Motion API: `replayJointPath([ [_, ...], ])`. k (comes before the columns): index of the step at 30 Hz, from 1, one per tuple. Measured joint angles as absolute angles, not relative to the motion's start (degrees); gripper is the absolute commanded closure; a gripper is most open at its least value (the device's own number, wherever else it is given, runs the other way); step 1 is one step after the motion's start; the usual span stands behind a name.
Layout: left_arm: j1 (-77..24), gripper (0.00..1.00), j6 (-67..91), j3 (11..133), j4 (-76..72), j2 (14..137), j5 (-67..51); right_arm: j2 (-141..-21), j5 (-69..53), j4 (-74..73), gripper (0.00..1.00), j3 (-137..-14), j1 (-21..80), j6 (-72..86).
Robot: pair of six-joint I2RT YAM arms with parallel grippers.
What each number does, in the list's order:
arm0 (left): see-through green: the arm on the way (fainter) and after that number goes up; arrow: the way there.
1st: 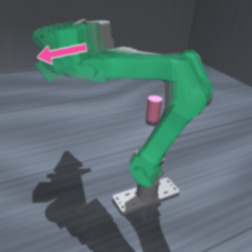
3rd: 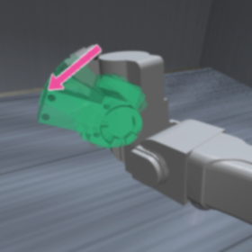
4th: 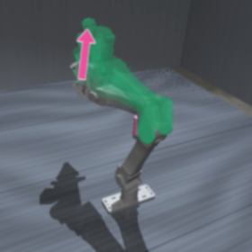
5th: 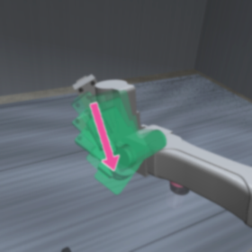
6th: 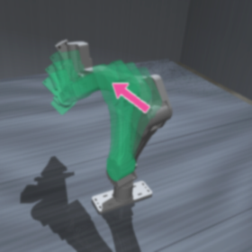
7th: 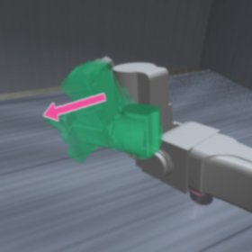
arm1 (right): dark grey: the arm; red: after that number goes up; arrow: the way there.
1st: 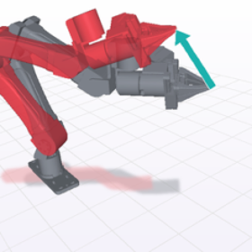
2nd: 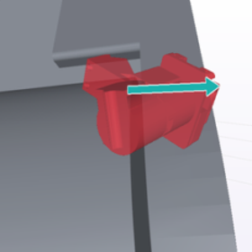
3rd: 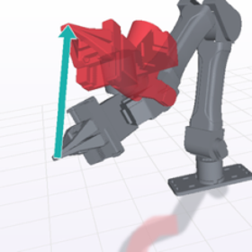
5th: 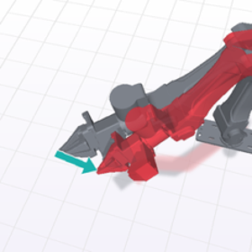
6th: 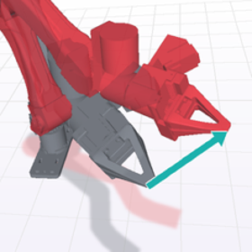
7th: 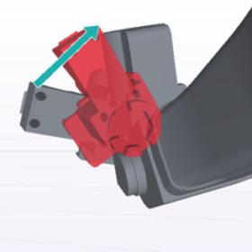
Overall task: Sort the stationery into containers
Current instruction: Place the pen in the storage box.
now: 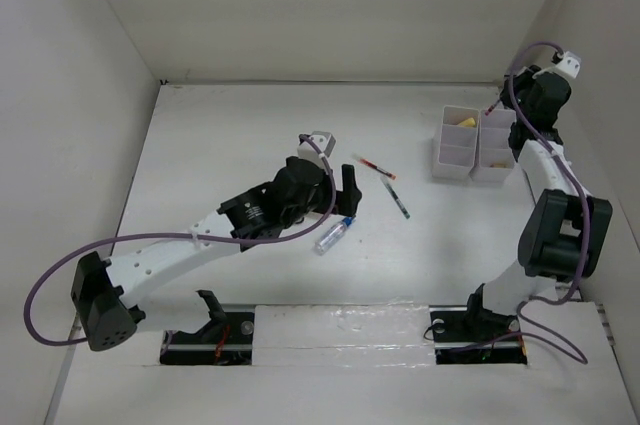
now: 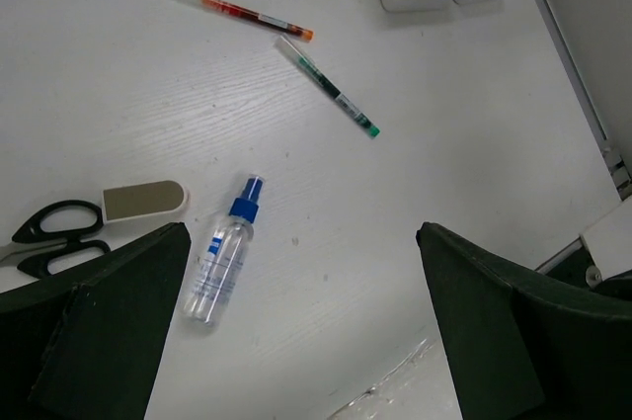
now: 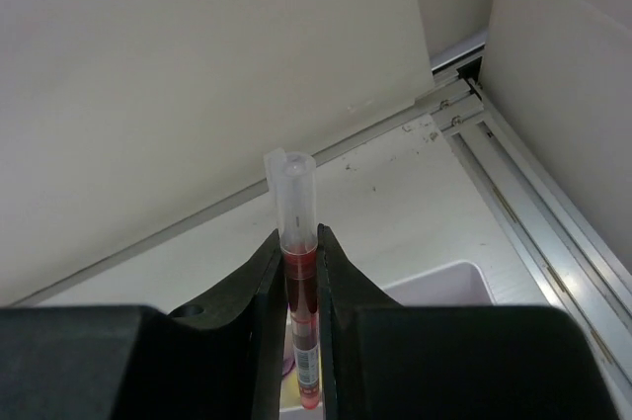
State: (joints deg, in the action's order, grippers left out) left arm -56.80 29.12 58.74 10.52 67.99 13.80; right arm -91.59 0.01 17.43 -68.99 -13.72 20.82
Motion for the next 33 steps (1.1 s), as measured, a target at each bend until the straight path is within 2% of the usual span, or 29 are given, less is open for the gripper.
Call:
replayJointPath([
  [7,-56.8,0.0,29.39,56.8,9.5,66.65,13.43,-99.48,-3.95,18.48,1.0,-72.58,-15.49,19.79],
  [21,-56.8,0.0,29.39,56.69,7.73,66.72,9.04,-104.38,-4.27,19.4,0.99,-73.69,-16.05,18.35],
  [24,-56.8,0.0,29.39,56.69,7.49,66.72,8.6,-104.77,-4.21,19.99,0.82,-73.8,-16.12,18.0],
  [25,-56.8,0.0,29.39,56.69,7.49,66.72,8.54,-104.79,-4.16,20.01,0.72,-73.8,-16.14,17.91],
  [26,-56.8,0.0,29.39,56.66,7.49,66.72,8.38,-104.81,-4.1,20.12,0.52,-73.8,-16.16,17.91],
  [28,-56.8,0.0,29.39,56.66,7.49,66.72,8.32,-104.81,-4.08,20.21,0.42,-73.8,-16.23,17.54],
  [29,-56.8,0.0,29.39,56.66,7.49,66.72,8.29,-104.81,-3.97,20.23,0.3,-73.78,-16.23,17.67],
  [32,-56.8,0.0,29.41,56.66,7.49,66.72,8.34,-104.79,-4.03,20.6,0.18,-73.54,-16.29,17.5],
  [33,-56.8,0.0,29.43,56.66,7.53,66.72,8.4,-104.71,-4.19,21.1,0.09,-73.12,-16.32,17.5],
])
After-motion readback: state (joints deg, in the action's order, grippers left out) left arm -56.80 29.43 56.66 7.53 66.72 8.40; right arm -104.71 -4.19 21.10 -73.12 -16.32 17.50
